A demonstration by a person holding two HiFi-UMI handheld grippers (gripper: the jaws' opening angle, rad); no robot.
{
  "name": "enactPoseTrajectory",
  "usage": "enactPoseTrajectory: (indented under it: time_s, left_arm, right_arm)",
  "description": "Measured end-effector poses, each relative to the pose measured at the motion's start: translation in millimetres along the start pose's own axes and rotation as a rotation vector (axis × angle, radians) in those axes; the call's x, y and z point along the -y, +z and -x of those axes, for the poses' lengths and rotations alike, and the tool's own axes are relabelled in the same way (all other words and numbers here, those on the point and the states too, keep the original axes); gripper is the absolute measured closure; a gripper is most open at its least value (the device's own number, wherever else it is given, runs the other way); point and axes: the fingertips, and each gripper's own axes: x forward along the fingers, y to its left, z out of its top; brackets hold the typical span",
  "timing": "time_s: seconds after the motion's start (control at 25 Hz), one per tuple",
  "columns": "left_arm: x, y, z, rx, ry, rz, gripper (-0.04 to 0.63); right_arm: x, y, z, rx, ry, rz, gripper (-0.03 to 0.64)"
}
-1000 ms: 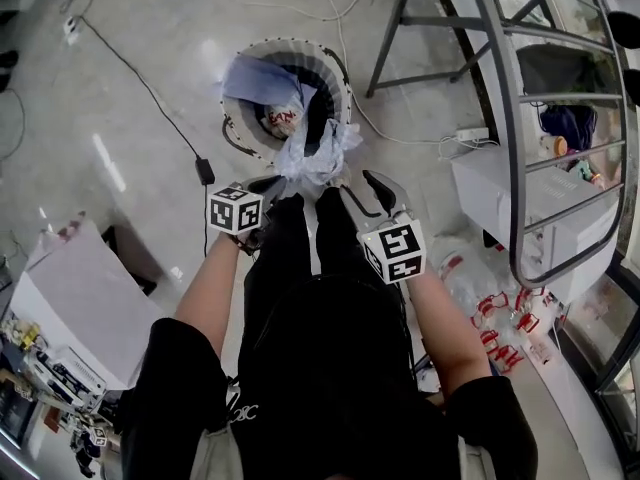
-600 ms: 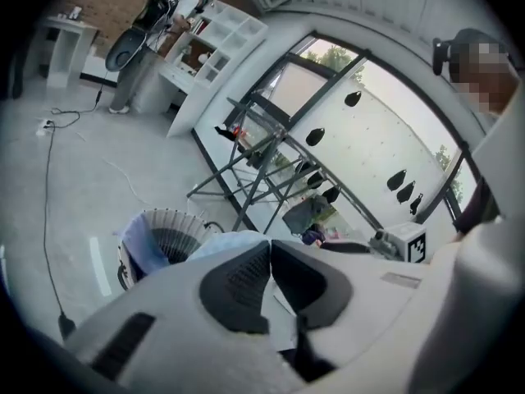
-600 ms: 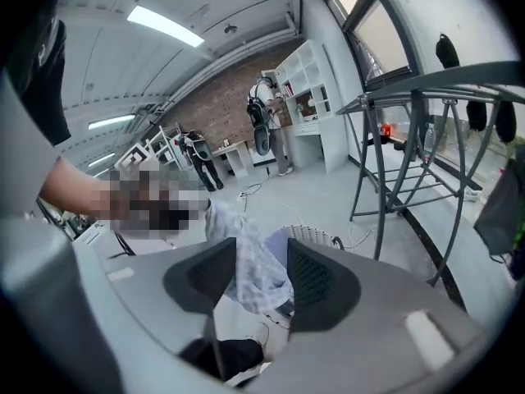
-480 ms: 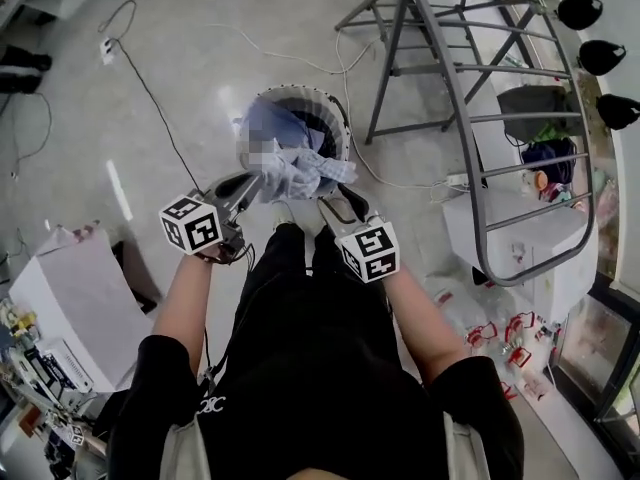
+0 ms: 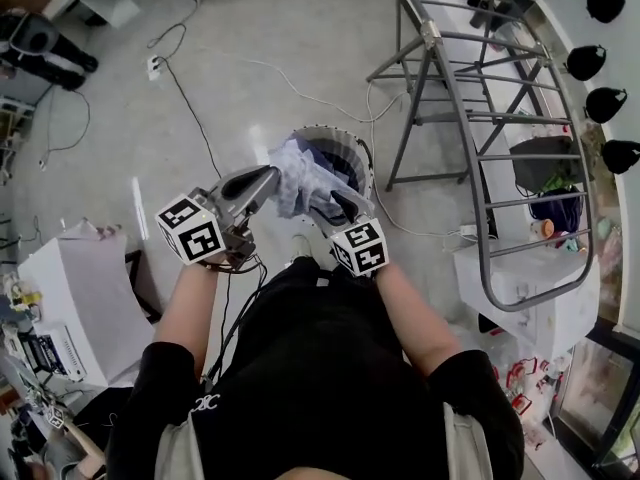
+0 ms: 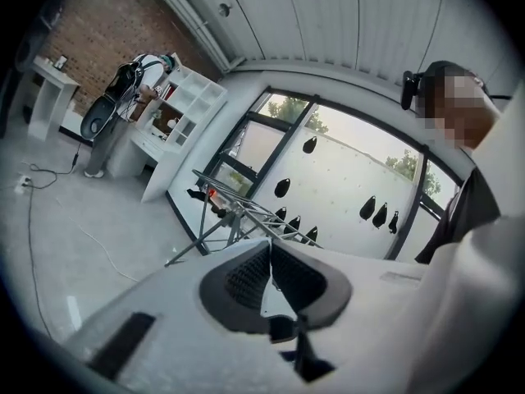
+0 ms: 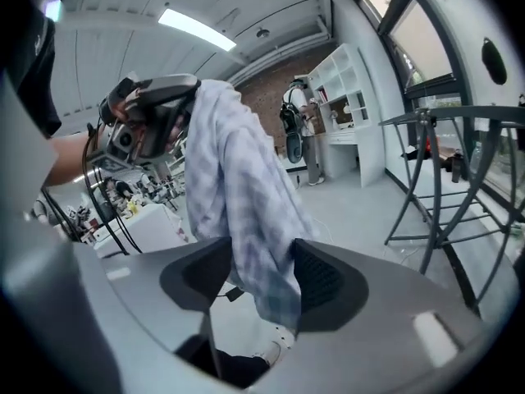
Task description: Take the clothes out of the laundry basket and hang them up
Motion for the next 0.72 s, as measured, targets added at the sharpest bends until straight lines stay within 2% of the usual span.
enactPoseTrajectory:
  time_s: [0.12,0.2,0.36,0.72]
  left_arm:
    - [11,16,6,0.028,-0.027,0.011,0.581]
    - [16,24,13,0.044,-0.027,0.000,0.581]
    - [11,41,32,0.075,-0.001,-0.034,0.581]
    - [-5,72,52,0.159,0.008,-0.070,0.581]
  right_arm:
    - [-19,11,-23,-0.021,0.063,0.045,0.354]
    - [-26,18,-34,-0.034,0.040,0.090,0.380]
    - [-20,37,-46,-0.020,-0.074,0.144,0.570]
    - [35,106,-36,0.086,-0.217,0.066,0.583]
